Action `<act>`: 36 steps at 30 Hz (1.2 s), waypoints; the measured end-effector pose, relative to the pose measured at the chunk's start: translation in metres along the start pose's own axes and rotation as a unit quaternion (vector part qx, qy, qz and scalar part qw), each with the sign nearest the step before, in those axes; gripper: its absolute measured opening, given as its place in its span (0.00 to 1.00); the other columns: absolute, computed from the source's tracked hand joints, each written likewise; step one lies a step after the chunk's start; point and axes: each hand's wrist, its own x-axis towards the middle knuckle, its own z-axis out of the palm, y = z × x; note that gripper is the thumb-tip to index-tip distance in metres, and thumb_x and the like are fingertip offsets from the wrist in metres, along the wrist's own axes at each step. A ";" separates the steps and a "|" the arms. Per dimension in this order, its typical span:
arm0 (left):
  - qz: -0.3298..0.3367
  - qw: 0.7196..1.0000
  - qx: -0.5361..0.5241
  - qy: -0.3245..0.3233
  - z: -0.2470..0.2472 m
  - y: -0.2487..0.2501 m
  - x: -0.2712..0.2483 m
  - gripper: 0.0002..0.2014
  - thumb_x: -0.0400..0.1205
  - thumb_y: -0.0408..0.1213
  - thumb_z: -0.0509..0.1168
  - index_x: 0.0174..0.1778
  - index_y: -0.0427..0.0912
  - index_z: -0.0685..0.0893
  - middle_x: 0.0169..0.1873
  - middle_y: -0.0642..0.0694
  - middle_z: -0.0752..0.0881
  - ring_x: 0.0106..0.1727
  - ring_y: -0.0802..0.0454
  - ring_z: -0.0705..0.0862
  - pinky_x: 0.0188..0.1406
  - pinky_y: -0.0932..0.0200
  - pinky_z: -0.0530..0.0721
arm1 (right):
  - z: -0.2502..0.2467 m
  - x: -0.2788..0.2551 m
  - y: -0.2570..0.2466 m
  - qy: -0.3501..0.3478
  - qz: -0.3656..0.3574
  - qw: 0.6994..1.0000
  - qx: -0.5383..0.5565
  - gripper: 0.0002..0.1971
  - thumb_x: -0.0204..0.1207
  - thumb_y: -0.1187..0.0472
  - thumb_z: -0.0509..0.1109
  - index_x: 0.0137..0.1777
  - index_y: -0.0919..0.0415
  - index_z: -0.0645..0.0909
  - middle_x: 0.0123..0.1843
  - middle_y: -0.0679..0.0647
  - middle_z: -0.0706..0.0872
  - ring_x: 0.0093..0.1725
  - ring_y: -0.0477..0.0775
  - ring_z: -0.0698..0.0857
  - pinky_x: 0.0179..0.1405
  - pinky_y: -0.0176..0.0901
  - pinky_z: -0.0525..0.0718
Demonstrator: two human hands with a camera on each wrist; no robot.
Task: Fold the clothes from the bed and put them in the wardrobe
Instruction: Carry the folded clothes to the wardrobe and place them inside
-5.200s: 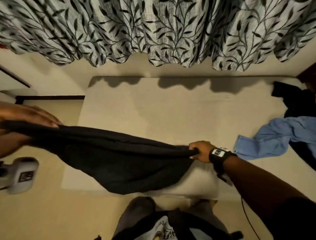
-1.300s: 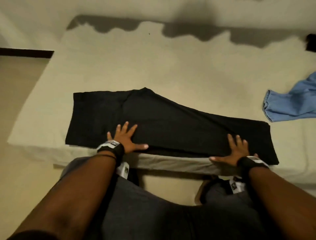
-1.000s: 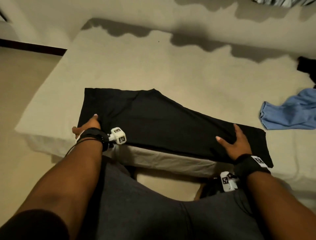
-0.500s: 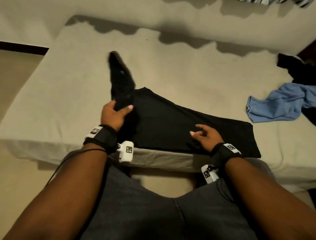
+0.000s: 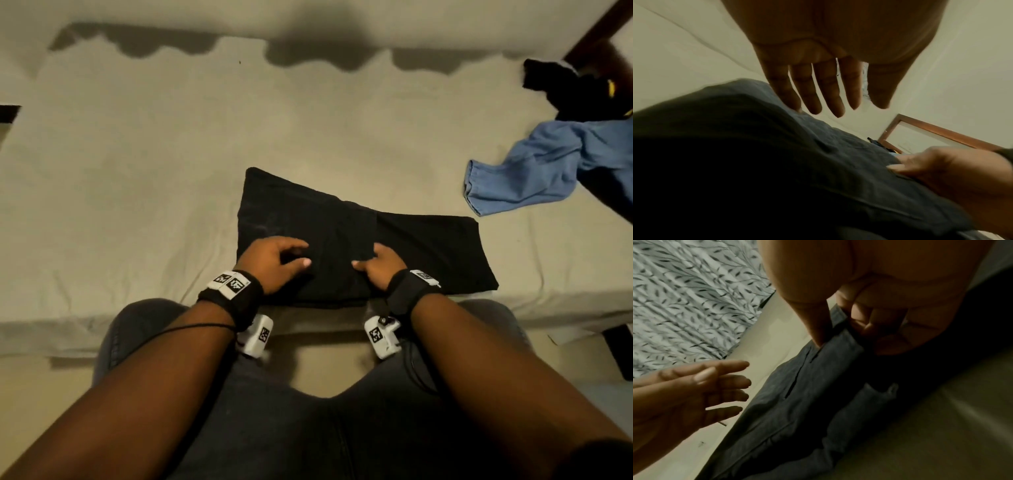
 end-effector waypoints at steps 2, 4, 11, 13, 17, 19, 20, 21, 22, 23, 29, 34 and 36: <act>0.016 0.995 0.068 0.074 -0.002 -0.010 0.007 0.20 0.80 0.53 0.73 0.67 0.53 0.88 0.64 0.50 0.88 0.67 0.48 0.83 0.71 0.56 0.76 | -0.014 0.003 -0.002 0.046 -0.020 0.999 -0.014 0.15 0.74 0.65 0.78 0.62 0.60 0.87 0.55 0.49 0.90 0.55 0.50 0.87 0.54 0.35 0.78; 0.000 0.987 0.148 0.056 0.006 -0.019 0.013 0.26 0.80 0.58 0.72 0.73 0.53 0.84 0.73 0.47 0.81 0.76 0.41 0.74 0.77 0.49 0.71 | -0.027 0.006 0.004 0.070 -0.004 0.997 -0.029 0.17 0.75 0.64 0.76 0.63 0.59 0.86 0.57 0.54 0.91 0.58 0.56 0.88 0.55 0.39 0.80; -0.025 0.948 0.312 -0.056 0.059 -0.011 0.021 0.45 0.76 0.63 0.68 0.87 0.61 0.54 0.89 0.46 0.49 0.89 0.37 0.41 0.86 0.29 0.43 | 0.002 -0.010 -0.017 0.154 -0.132 0.935 -0.291 0.51 0.73 0.40 0.73 0.89 0.43 0.45 0.89 0.57 0.54 0.87 0.63 0.56 0.80 0.70 0.63; -0.006 0.948 0.308 -0.084 0.071 -0.002 0.026 0.48 0.76 0.66 0.67 0.88 0.65 0.47 0.90 0.49 0.42 0.89 0.38 0.36 0.84 0.26 0.40 | 0.027 -0.015 -0.025 0.108 -0.179 0.904 -0.373 0.54 0.72 0.34 0.71 0.89 0.40 0.38 0.90 0.52 0.35 0.89 0.63 0.39 0.82 0.75 0.50; -0.141 0.937 0.292 -0.131 0.077 -0.018 0.040 0.59 0.63 0.83 0.61 0.85 0.72 0.36 0.88 0.56 0.32 0.88 0.37 0.32 0.83 0.25 0.36 | 0.023 0.010 -0.001 -0.025 -0.025 0.902 -0.430 0.62 0.61 0.15 0.63 0.87 0.35 0.33 0.88 0.44 0.24 0.86 0.65 0.26 0.78 0.85 0.37; -0.207 0.935 0.253 -0.134 0.063 -0.026 0.054 0.65 0.53 0.90 0.59 0.84 0.74 0.36 0.87 0.56 0.30 0.87 0.38 0.30 0.80 0.24 0.34 | 0.001 0.027 0.005 -0.058 0.069 0.916 -0.391 0.68 0.51 0.09 0.60 0.86 0.34 0.30 0.88 0.41 0.25 0.86 0.66 0.26 0.78 0.85 0.35; -0.221 0.936 0.243 -0.126 0.055 -0.027 0.059 0.65 0.52 0.91 0.58 0.84 0.74 0.38 0.88 0.56 0.31 0.87 0.37 0.30 0.79 0.22 0.34 | -0.008 0.031 0.006 -0.052 0.079 0.917 -0.388 0.68 0.50 0.08 0.59 0.86 0.33 0.30 0.88 0.43 0.26 0.86 0.66 0.26 0.78 0.85 0.36; -0.220 0.938 0.244 -0.108 0.049 -0.026 0.064 0.64 0.53 0.91 0.57 0.85 0.73 0.41 0.88 0.54 0.34 0.87 0.37 0.30 0.79 0.21 0.35 | -0.014 0.034 0.006 -0.037 0.073 0.919 -0.387 0.67 0.50 0.08 0.58 0.86 0.33 0.31 0.88 0.45 0.26 0.86 0.65 0.26 0.79 0.84 0.37; -0.202 0.942 0.254 -0.084 0.047 -0.024 0.069 0.62 0.55 0.90 0.58 0.85 0.72 0.44 0.89 0.52 0.36 0.87 0.36 0.31 0.79 0.20 0.35 | -0.018 0.036 0.006 -0.014 0.055 0.921 -0.385 0.66 0.52 0.09 0.59 0.86 0.33 0.32 0.88 0.47 0.26 0.86 0.65 0.27 0.80 0.83 0.39; -0.174 0.946 0.266 -0.063 0.047 -0.022 0.073 0.62 0.56 0.88 0.61 0.86 0.71 0.45 0.89 0.50 0.37 0.87 0.36 0.31 0.79 0.20 0.36 | -0.020 0.037 0.004 0.013 0.026 0.923 -0.383 0.65 0.55 0.11 0.61 0.86 0.34 0.31 0.88 0.48 0.26 0.87 0.64 0.28 0.81 0.83 0.41; -0.132 0.948 0.260 -0.125 0.069 -0.029 0.097 0.71 0.51 0.86 0.68 0.83 0.73 0.31 0.85 0.53 0.24 0.86 0.36 0.26 0.80 0.21 0.34 | -0.005 0.060 -0.001 0.042 -0.105 0.917 -0.382 0.64 0.62 0.21 0.70 0.87 0.39 0.30 0.89 0.47 0.29 0.88 0.61 0.32 0.82 0.77 0.45; -0.140 0.947 0.255 -0.136 0.071 -0.035 0.102 0.73 0.48 0.86 0.68 0.81 0.74 0.29 0.84 0.54 0.23 0.85 0.37 0.25 0.80 0.21 0.33 | -0.003 0.082 0.011 -0.058 -0.032 0.921 -0.384 0.66 0.59 0.16 0.67 0.86 0.37 0.28 0.88 0.44 0.26 0.88 0.58 0.29 0.84 0.77 0.42; -0.140 0.945 0.257 -0.145 0.071 -0.034 0.102 0.73 0.49 0.85 0.69 0.82 0.74 0.29 0.84 0.54 0.22 0.85 0.37 0.24 0.79 0.22 0.33 | -0.003 0.085 0.011 -0.070 -0.024 0.918 -0.389 0.67 0.59 0.16 0.67 0.85 0.37 0.26 0.87 0.45 0.24 0.87 0.58 0.27 0.83 0.77 0.41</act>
